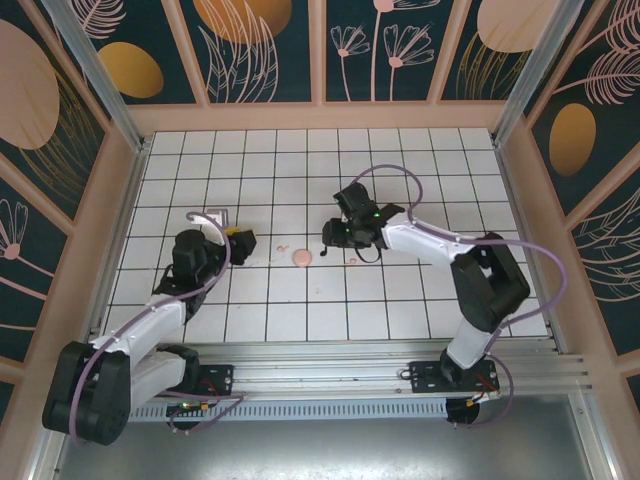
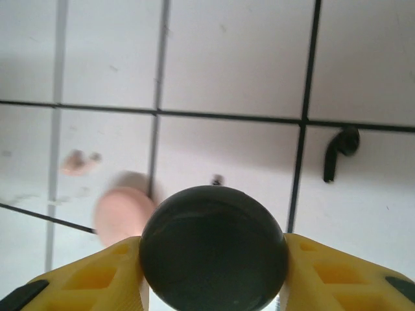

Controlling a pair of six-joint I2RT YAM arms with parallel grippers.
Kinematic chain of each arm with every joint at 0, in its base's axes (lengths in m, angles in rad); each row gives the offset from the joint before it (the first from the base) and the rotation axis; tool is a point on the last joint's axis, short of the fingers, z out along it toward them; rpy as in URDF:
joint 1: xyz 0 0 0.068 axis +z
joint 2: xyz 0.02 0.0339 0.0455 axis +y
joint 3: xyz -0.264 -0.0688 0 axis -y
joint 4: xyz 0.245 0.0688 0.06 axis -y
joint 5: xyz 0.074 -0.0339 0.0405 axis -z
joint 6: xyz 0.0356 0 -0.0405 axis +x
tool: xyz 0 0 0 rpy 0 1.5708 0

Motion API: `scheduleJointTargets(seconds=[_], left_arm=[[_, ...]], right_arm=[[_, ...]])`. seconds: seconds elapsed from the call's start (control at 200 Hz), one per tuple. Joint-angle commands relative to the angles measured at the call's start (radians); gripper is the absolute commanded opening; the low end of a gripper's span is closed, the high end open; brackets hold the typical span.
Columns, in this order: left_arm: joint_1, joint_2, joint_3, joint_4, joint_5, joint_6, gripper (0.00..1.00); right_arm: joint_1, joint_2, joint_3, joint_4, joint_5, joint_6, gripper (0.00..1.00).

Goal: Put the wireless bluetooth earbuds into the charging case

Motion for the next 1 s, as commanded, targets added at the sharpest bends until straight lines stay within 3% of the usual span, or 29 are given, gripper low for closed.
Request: scheduleJointTargets(seconds=[0.0,0.15,0.34,0.996], left_arm=[[-0.052,-0.017,-0.034,0.265,0.045,0.089,0.47],[-0.172,0.025,-0.068,0.439,0.054,0.197,0.47],[-0.288,0.143,-0.020,0.525,0.062,0.279,0.50],[-0.413,0.285,0.107,0.601,0.025,0.286,0.52]], right_arm=[[-0.010,-0.089,-0.064,0.161,-0.074,0.027,0.47],[-0.036,-0.205,-0.176,0.355,-0.198,0.084,0.47],[-0.058,-0.307,-0.295,0.574,-0.319,0.161,0.46],[-0.055,-0.377,-0.423,0.855,-0.458,0.309,0.45]])
